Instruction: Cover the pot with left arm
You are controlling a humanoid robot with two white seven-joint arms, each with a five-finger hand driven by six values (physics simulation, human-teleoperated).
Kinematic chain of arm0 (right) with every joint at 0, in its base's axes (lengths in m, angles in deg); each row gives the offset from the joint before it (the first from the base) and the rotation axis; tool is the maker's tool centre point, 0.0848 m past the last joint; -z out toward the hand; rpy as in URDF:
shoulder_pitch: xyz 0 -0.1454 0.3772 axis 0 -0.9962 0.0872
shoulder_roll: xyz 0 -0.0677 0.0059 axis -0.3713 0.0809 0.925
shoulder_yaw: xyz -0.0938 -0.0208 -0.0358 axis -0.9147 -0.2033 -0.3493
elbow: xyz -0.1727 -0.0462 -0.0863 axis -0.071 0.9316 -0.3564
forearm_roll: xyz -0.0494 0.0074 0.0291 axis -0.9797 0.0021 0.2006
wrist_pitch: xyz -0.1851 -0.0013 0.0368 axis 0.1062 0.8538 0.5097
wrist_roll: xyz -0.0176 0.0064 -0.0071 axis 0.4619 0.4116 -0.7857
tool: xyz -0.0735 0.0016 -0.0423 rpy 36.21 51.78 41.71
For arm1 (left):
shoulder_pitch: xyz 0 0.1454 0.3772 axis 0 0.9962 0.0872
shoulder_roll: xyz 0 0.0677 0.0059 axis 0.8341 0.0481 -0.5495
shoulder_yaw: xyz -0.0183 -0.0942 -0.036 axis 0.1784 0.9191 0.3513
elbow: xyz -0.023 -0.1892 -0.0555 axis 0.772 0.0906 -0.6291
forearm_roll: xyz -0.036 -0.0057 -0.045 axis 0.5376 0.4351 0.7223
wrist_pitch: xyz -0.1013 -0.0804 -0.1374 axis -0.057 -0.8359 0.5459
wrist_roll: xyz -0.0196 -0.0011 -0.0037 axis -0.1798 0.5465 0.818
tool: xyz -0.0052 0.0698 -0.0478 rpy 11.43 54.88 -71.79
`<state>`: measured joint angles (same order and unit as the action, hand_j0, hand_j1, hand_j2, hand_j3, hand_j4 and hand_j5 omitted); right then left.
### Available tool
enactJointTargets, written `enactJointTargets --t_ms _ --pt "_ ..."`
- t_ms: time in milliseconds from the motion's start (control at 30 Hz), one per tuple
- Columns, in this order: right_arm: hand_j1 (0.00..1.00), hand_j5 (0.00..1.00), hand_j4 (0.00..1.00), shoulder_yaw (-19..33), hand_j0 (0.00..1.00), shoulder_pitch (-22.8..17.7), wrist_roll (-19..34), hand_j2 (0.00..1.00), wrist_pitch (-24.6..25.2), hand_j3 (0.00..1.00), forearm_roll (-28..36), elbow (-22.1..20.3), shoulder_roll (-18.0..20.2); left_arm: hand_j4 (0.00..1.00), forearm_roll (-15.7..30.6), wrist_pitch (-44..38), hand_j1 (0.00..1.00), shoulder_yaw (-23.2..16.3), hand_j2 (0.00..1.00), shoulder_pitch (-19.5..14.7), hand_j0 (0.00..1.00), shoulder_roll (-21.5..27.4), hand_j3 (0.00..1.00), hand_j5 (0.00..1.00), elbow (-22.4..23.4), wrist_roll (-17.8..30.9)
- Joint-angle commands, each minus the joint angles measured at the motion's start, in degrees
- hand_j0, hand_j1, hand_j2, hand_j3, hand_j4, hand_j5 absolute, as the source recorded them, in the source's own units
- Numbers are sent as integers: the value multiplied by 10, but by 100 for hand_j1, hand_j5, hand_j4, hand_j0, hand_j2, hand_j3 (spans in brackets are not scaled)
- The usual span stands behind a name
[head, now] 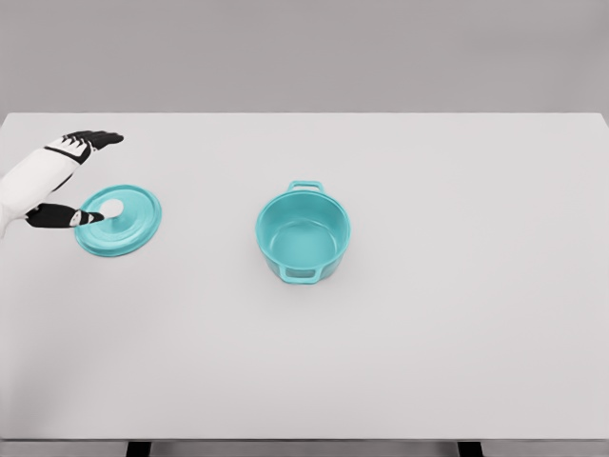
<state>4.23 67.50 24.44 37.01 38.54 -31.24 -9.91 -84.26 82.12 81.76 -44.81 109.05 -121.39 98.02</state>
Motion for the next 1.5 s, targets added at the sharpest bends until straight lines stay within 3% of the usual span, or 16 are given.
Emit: enactJointTargets --t_ms 0,267,300,333,367,433,667,800,933,1200,1467 --pt "100 100 100 0 100 0 0 100 0 100 0 0 0 100 4 -1 100 0 100 -1 100 0 100 100 2 0" --pt "100 100 100 0 100 0 0 100 0 100 0 0 0 100 3 -1 100 -4 100 -10 100 -1 100 100 30 9" --pt "100 100 100 0 100 0 0 100 0 100 0 0 0 100 5 -1 100 -1 100 -15 100 0 100 100 38 58" --pt "100 100 100 0 100 1 0 100 0 100 0 0 0 100 8 -1 100 1 100 -39 100 0 100 100 40 155" --pt "100 100 100 0 100 1 0 100 0 100 0 0 0 100 11 -1 100 2 100 -63 100 -2 100 100 44 200" --pt "100 100 100 0 100 1 0 100 0 100 0 0 0 100 11 -1 100 0 100 -97 100 -3 100 100 57 200" --pt "100 100 100 0 100 1 0 100 0 100 0 0 0 100 10 -1 100 -7 100 -139 100 -7 100 100 145 200" --pt "100 100 100 0 100 0 0 100 0 100 0 0 0 100 7 -1 100 -64 100 -178 100 -6 100 100 177 200" --pt "100 100 100 0 100 0 0 100 0 100 0 0 0 100 -8 -1 100 -110 100 -203 100 -2 100 100 177 200" --pt "100 100 100 0 100 1 0 100 0 100 0 0 0 100 -57 -1 100 -111 100 -213 100 -1 100 100 190 200" --pt "100 100 100 0 100 0 0 100 0 100 0 0 0 100 -63 -1 100 -125 100 -214 100 0 100 100 195 200"
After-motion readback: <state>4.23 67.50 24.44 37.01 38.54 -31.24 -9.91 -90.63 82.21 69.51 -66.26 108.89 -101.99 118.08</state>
